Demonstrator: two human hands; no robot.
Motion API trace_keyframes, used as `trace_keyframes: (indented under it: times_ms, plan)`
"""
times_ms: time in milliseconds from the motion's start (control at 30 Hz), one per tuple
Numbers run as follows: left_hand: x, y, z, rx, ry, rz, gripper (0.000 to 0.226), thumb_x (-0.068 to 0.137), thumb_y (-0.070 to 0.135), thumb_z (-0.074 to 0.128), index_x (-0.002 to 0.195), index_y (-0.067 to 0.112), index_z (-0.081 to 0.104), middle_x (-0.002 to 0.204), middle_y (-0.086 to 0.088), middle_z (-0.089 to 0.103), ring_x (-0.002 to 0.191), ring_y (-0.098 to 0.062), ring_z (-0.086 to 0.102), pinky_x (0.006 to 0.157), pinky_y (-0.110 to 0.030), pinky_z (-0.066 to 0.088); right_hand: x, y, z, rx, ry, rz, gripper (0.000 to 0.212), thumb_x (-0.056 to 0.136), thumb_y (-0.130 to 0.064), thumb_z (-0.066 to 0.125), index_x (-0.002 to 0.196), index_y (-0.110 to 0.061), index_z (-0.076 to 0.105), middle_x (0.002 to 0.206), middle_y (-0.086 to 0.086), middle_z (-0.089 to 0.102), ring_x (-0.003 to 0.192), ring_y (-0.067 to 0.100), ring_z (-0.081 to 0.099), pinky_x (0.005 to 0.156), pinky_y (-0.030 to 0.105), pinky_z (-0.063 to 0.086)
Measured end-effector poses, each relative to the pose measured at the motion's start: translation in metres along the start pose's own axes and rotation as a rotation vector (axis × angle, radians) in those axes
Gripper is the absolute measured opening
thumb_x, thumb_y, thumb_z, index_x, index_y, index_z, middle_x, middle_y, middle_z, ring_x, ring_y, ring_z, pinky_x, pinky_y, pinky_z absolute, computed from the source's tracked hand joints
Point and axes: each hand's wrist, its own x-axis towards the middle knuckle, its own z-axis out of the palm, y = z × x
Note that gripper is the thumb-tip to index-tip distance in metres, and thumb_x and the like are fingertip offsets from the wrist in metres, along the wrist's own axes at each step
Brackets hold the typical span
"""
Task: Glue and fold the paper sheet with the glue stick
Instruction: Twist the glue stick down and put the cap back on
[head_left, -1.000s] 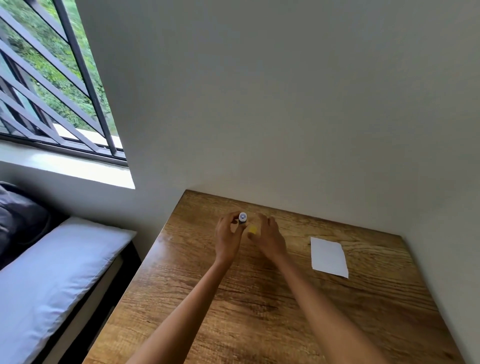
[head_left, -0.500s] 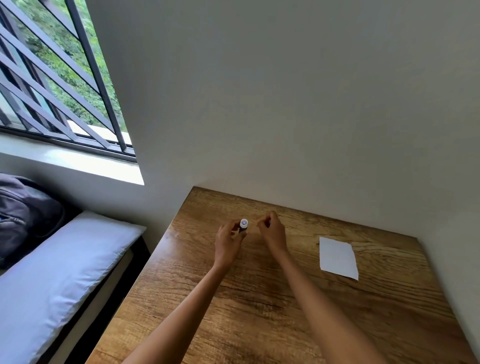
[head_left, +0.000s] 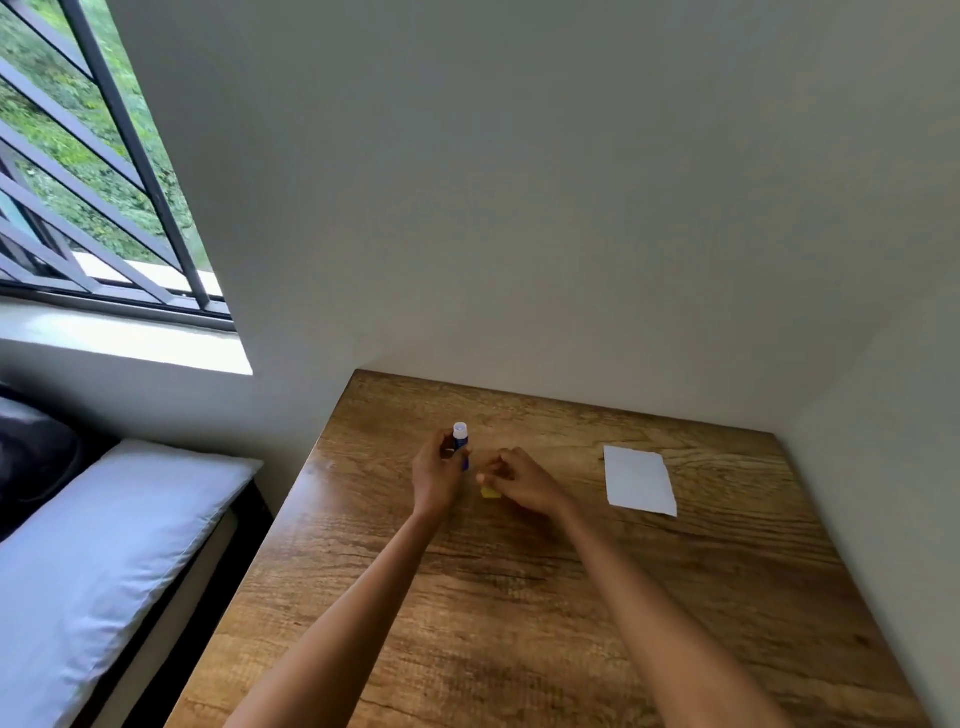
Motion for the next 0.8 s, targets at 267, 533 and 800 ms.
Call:
trace_keyframes:
  times_ms: [267,533,800]
  plan:
    - [-0.019,-0.003,-0.016,0.058,-0.006,0.039,0.024,0.087,0.014,0.061,0.11,0.011,0.06,0.104,-0.008,0.065,0.094,-0.02,0.058,0.088,-0.039,0.048,-0.02,-0.002,0.001,-0.201,-0.039,-0.039,0.042,0.08,-0.023,0.071,0.119,-0.016,0.057,0.126,0.006,0.048,0.109,0.022,0.051,0.09,0.031,0.043]
    - [-0.03,0.005,-0.034,0.067,-0.053,0.125,0.02,0.086,0.015,0.063,0.106,0.012,0.061,0.101,-0.006,0.066,0.09,-0.016,0.06,0.083,-0.032,0.051,-0.025,-0.021,0.008,0.344,0.365,0.006,0.019,0.086,-0.026,0.064,0.1,-0.021,0.052,0.114,0.002,0.061,0.105,0.017,0.058,0.088,0.034,0.05]
    - [-0.03,0.036,-0.029,0.016,-0.085,0.253,0.021,0.087,0.01,0.061,0.107,0.008,0.064,0.1,-0.011,0.069,0.087,-0.019,0.064,0.081,-0.033,0.054,-0.031,-0.065,-0.016,0.749,0.333,-0.22,0.021,0.085,-0.02,0.066,0.103,-0.013,0.06,0.105,0.008,0.069,0.094,0.015,0.068,0.077,0.022,0.057]
